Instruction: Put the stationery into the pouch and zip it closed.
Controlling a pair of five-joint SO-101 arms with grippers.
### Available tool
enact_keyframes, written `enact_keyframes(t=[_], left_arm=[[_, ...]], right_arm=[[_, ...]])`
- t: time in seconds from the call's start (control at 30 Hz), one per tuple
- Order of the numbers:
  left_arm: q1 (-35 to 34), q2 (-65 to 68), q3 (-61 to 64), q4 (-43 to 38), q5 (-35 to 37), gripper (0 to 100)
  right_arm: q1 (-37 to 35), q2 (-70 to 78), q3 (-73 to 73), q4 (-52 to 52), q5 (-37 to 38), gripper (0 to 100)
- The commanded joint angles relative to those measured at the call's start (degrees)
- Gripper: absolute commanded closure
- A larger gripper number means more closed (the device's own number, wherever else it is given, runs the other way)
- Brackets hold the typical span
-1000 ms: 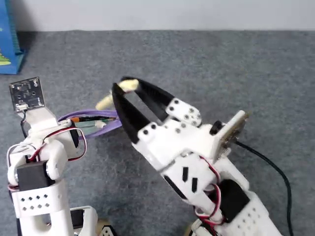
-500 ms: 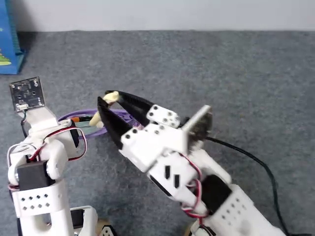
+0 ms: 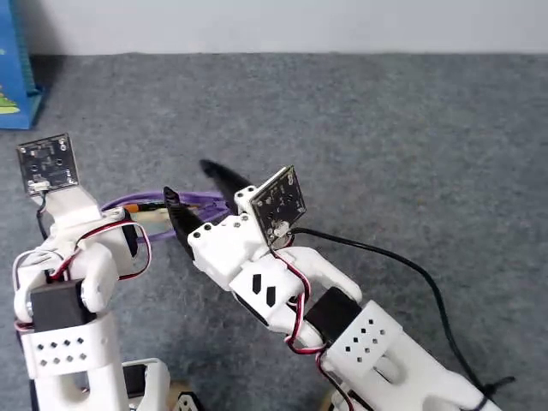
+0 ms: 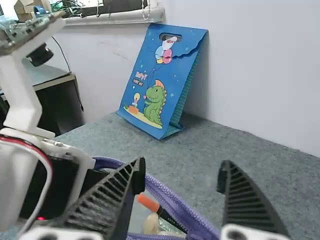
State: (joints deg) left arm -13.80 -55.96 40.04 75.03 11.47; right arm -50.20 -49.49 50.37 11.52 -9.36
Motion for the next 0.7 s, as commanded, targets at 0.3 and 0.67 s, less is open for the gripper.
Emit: enact_keyframes(t=[0.3, 0.67], left_arm=[[-0.26, -0.7, -0.22, -1.14, -0.62, 99], [-0.35, -0.7, -0.22, -1.05, -0.62, 99]], right_arm=[[3.03, -15.52, -7.74, 33.8, 2.29, 79.8], [8.66, -0.92, -3.6, 33.89, 2.29, 80.0]])
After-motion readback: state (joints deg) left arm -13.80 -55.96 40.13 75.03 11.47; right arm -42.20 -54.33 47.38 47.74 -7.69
